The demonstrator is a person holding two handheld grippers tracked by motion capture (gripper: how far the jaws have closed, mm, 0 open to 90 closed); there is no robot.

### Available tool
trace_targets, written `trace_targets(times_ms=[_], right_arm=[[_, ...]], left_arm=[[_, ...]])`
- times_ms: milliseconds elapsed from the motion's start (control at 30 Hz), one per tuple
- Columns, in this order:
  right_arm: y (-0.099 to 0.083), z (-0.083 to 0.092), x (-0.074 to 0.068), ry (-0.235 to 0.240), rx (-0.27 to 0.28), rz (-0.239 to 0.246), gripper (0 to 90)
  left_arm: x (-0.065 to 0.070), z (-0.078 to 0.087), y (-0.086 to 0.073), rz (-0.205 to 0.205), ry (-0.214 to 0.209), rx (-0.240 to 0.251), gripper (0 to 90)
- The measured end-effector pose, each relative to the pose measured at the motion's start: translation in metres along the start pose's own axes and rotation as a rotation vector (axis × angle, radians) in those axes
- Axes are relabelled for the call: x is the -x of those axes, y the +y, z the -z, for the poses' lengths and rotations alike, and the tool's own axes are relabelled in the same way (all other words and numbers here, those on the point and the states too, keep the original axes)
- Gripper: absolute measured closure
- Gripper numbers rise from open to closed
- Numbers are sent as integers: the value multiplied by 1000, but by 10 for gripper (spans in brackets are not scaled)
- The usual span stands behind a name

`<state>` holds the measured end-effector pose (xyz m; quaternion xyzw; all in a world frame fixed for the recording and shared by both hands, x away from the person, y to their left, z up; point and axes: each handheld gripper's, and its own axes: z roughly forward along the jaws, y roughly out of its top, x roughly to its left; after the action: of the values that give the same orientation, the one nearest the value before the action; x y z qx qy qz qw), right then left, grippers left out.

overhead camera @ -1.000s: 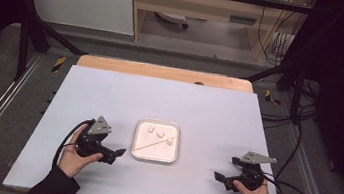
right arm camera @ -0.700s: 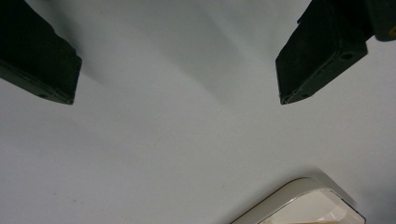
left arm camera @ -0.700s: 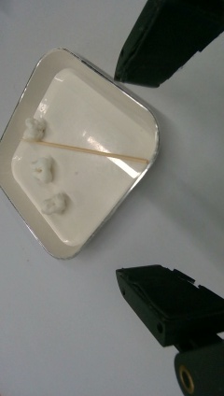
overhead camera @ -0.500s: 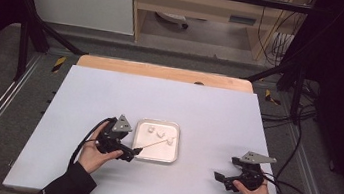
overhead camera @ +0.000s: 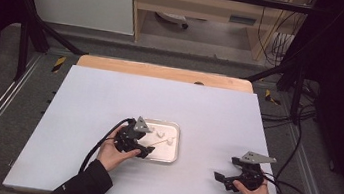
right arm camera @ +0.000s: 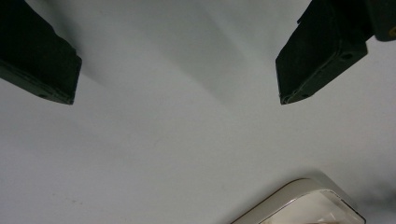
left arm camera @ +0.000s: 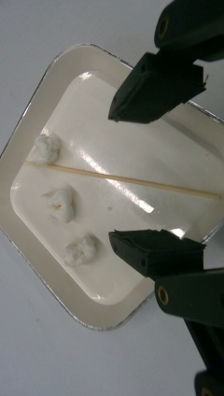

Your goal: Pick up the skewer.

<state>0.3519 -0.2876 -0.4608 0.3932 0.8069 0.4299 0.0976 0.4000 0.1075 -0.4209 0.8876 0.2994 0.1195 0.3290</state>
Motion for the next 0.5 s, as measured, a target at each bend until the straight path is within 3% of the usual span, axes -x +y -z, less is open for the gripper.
trace_targets(times_ms=[67,100,267,500], right_arm=[[0,0,0,0,0,0,8],[0,0,0,1,0,0,8],[0,0,0,1,-1,1,8],[0,0,0,2,-5,4,8]], left_arm=[[-1,-3,1,0,-13,-10,400],[-1,-5,1,2,-15,-12,467],[-2,-10,0,-5,-12,-20,609],[-3,-14,0,-22,-22,-23,730]])
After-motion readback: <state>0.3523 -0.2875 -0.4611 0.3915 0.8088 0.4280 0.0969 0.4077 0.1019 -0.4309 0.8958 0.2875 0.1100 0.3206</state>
